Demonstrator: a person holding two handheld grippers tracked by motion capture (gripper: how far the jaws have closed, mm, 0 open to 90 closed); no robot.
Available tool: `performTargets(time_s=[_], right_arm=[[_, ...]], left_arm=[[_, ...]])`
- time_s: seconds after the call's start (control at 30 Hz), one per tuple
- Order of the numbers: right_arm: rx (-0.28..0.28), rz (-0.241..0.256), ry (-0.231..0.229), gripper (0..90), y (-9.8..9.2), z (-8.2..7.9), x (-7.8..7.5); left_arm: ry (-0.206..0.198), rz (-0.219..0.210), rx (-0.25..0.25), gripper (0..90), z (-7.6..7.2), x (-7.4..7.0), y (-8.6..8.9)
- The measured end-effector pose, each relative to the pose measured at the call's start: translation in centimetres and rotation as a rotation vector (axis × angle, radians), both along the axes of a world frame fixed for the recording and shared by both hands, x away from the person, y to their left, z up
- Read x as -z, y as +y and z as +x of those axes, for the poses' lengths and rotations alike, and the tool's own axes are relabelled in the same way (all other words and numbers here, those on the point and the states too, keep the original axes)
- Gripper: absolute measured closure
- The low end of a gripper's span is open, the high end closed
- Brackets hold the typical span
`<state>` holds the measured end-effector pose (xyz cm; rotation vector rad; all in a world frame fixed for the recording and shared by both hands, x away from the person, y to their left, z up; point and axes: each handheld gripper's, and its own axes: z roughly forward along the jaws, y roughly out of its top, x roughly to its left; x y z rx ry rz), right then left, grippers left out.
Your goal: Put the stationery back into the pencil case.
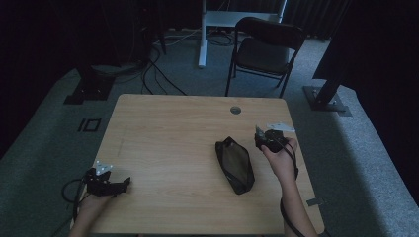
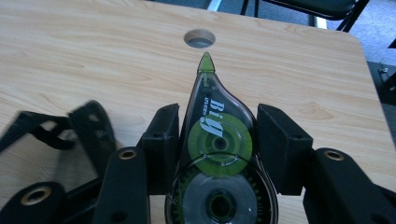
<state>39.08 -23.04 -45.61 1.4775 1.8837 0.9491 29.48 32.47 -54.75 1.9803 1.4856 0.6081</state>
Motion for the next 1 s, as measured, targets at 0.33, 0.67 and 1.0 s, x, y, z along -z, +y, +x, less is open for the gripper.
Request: performTargets(time_s=[0.33, 0.67, 1.0], right_arm=[[-0.032, 0.039, -0.016, 50.4, 1.0, -1.4, -1.2], [-0.082, 0.053, -0.025, 50.4, 2.6, -2.8, -1.4], [-0.105, 0.080, -0.033, 50.5, 4.2, -3.7, -1.8]], left_arm=[[0.000, 0.000, 0.000, 0.4, 0.0, 0.0, 0.0], [0.000, 0.000, 0.000, 0.4, 0.0, 0.0, 0.0], [0.000, 0.000, 0.000, 0.4, 0.0, 0.0, 0.0]])
